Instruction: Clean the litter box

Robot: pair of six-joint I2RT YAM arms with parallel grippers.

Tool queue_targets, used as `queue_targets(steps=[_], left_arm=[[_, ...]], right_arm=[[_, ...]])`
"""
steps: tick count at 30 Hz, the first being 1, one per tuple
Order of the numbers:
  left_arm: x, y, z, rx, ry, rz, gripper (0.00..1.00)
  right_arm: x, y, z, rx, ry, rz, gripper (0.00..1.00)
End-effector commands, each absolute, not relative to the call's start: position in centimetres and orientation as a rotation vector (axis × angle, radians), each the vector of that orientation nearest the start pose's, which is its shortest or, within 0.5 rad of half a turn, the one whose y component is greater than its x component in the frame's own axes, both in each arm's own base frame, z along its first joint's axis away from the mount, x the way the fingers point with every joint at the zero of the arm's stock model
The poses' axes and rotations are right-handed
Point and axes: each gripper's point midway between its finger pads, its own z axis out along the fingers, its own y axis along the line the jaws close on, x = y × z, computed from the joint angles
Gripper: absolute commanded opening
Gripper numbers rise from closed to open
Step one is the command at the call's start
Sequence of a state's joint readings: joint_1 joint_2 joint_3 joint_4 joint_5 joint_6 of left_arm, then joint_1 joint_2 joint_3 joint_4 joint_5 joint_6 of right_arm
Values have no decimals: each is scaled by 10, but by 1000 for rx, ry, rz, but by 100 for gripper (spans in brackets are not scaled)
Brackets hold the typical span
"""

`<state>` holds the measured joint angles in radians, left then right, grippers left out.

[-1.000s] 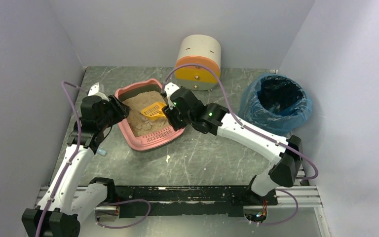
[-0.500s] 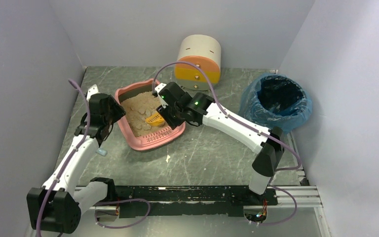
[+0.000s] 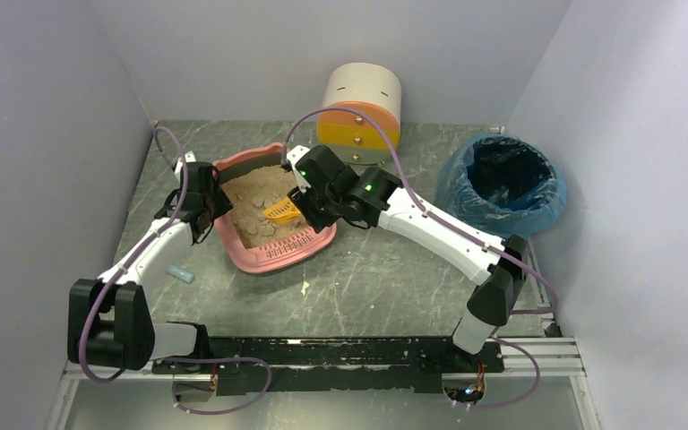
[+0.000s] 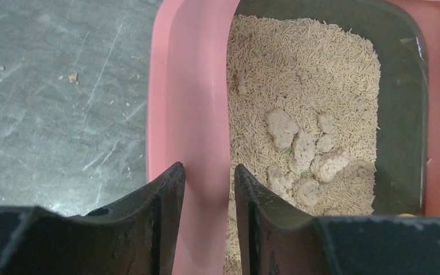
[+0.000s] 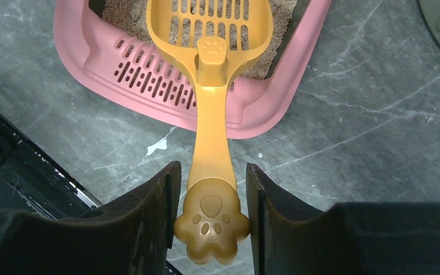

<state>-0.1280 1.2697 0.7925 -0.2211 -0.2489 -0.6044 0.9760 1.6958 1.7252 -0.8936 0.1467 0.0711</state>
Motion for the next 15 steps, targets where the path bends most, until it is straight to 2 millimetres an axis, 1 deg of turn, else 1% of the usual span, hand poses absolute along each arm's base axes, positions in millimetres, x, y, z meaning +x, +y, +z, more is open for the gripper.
queue_targets(steps=[1, 3, 6, 8, 10, 13, 15], left_arm=[[378, -32, 139, -580, 2122, -133, 41], [374, -37, 135, -553, 2161, -150, 37], [361, -41, 127, -515, 2217, -139, 30], [352, -43, 121, -494, 2246, -135, 29], [343, -46, 116, -472, 2271, -140, 28], [332, -48, 110, -458, 2294, -151, 23], [326, -53, 107, -434, 2314, -176, 22]], right_arm=[[258, 335, 237, -989, 2196, 301, 0], [256, 332, 233, -999, 2208, 293, 0], [248, 328, 222, -1031, 2234, 303, 0], [244, 322, 217, -1026, 2246, 295, 0], [240, 316, 218, -1019, 2245, 291, 0], [237, 311, 224, -1009, 2242, 296, 0], [235, 308, 224, -1013, 2242, 299, 0]])
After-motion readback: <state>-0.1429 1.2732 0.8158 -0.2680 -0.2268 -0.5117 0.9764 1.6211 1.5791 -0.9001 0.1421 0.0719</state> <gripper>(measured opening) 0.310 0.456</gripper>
